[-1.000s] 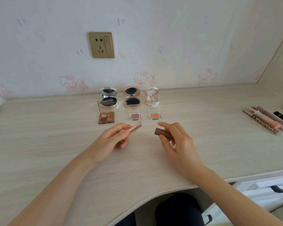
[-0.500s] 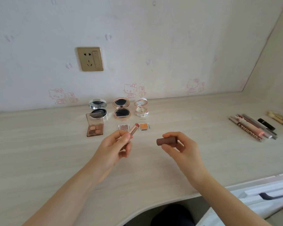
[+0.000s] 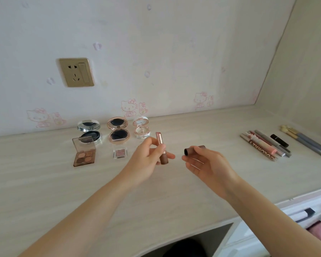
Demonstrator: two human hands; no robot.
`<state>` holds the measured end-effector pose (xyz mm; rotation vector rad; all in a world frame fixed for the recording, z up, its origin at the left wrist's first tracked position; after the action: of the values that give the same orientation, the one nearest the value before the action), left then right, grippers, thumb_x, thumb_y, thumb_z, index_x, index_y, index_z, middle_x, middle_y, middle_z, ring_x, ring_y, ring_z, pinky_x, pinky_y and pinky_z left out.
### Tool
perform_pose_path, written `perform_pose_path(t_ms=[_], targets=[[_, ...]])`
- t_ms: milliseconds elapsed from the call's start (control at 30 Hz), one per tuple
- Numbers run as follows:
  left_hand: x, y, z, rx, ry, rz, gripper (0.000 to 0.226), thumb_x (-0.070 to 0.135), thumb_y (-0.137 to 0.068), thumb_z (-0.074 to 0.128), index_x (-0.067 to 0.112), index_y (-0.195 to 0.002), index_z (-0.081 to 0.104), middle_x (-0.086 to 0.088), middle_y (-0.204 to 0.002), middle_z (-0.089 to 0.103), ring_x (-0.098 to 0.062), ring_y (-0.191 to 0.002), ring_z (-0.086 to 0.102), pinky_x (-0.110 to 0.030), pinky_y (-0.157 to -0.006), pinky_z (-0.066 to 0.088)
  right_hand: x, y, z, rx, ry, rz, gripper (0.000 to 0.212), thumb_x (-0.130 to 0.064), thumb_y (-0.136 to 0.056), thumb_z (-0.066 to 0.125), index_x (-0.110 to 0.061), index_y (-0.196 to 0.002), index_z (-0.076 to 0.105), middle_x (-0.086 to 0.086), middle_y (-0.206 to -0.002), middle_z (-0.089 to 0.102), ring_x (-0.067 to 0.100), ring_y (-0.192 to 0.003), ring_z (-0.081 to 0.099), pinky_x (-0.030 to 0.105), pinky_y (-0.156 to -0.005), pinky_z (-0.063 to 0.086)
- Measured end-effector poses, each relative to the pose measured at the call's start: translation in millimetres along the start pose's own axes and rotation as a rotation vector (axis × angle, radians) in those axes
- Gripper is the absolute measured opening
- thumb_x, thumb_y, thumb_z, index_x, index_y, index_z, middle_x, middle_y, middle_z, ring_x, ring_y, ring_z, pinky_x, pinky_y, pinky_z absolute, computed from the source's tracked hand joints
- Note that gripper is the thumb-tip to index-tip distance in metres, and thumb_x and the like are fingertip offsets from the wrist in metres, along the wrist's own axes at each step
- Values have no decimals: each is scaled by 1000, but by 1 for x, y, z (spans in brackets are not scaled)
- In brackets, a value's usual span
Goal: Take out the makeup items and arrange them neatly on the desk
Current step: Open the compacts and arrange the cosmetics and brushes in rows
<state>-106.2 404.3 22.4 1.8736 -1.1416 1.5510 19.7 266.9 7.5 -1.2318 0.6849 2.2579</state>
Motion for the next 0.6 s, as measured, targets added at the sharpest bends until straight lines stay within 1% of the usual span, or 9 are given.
perform_pose_path(t_ms=[100,133,200,267,333,400,500,600], targets=[[4,-22,7,-20,-99,10,17,32,-98,48,16,-100,48,10,-84,75,-8,-91,69,-41,-90,51,-10,-11,-6,8,-48,5,15,-9,-94,54,0,-88,63,12,-90,66,28,-84,67,32,-71,55],[6,-29,9,-19,-131,11,16,34,-97,51,17,-99,49,10,-86,74,-8,-91,68,-39,-89,51,-13,-16,-7,11,-39,-3,15,-10,-94,54,0,-88,64,12,-91,67,27,-84,67,31,-72,55],[10,-44,13,23,-216,27,16,32,-94,57,17,-95,54,8,-92,73,-8,-92,65,-29,-81,48,-19,-26,-11,26,11,-37,14,-11,-95,55,1,-93,62,10,-91,69,25,-85,69,30,-73,56],[15,-59,16,91,-282,39,15,30,-90,63,15,-92,61,8,-94,69,-6,-88,62,-20,-71,43,-25,-38,-15,45,48,-71,12,-11,-94,56,-1,-100,59,9,-92,70,25,-88,70,30,-75,57],[16,-73,17,132,-331,32,13,28,-88,65,15,-89,64,8,-90,68,-8,-82,61,-20,-64,42,-30,-50,-18,68,54,-88,12,-10,-94,57,-5,-104,53,13,-97,70,28,-92,70,33,-75,57],[14,-87,18,166,-357,13,12,23,-87,66,11,-88,66,6,-85,68,-9,-77,60,-18,-61,40,-34,-63,-19,105,84,-112,15,-6,-94,56,-8,-107,48,18,-100,67,31,-93,70,36,-75,57],[11,-106,17,217,-360,-17,11,17,-84,66,6,-83,68,-2,-79,70,-13,-71,57,-15,-56,37,-38,-79,-17,156,265,-189,27,1,-93,52,-12,-116,46,17,-94,65,30,-90,69,37,-75,58],[8,-124,14,263,-393,-50,12,15,-80,69,3,-79,69,-8,-79,71,-15,-69,56,-12,-48,33,-41,-99,-10,140,572,-285,37,0,-91,53,-17,-123,44,14,-102,64,24,-88,69,34,-75,58]])
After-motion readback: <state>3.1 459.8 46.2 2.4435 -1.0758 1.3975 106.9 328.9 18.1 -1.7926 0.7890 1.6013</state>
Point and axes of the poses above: each hand's wrist, its own y-axis away from the middle knuckle, its own z-axis out of the palm, x = y × z, the point moved 2 cm from there along -y, towards the middle knuckle
